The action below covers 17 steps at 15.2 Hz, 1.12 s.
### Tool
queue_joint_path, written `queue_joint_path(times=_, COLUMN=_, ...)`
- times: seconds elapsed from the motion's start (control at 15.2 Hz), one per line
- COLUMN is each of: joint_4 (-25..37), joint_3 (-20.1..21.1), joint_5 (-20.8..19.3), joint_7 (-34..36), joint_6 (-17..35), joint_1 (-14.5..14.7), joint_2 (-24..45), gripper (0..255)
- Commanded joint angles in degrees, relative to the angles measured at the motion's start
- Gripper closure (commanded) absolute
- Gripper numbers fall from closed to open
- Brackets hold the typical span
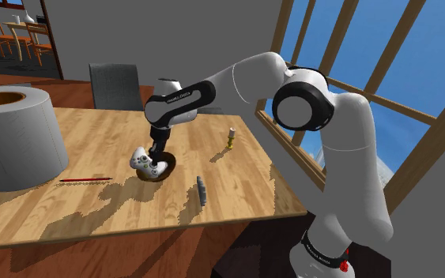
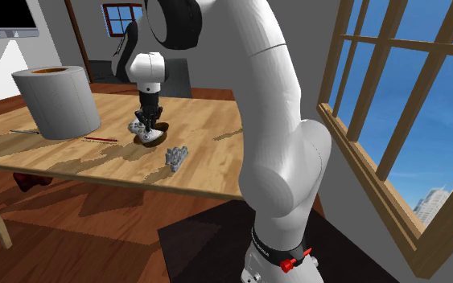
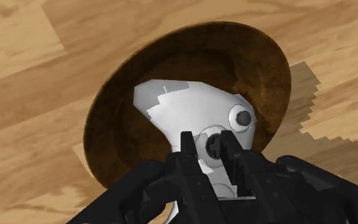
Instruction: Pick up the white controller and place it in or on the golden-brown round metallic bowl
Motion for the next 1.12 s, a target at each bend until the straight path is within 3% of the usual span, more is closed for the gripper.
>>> queue_joint_path(times=0.0, joint_4=-0.4, joint_3=0.3, joint_5=0.3, joint_7=-0.2, joint_6=0.3, joint_1=0.0, joint_2=0.8, gripper=255)
queue_joint_path(times=0.4, joint_4=-0.4, joint_3=0.2, joint_5=0.3, joint_7=-0.2, joint_6=0.3, joint_1=0.1, joint_2=0.9, gripper=255)
queue_joint_path(times=0.46, joint_4=-0.5, joint_3=0.2, joint_5=0.3, joint_7=-0.1, joint_6=0.4, joint_1=0.2, joint_2=0.7, gripper=0)
queue_joint_path(times=0.79, joint_4=-0.4, joint_3=0.2, joint_5=0.3, joint_7=-0.2, joint_6=0.3, joint_1=0.1, joint_2=0.9, gripper=0)
queue_joint_path(times=1.06, joint_4=1.2, joint_3=-0.8, joint_5=-1.4, joint_7=0.7, joint_6=-5.0, joint_1=0.1, joint_2=-3.0, gripper=0)
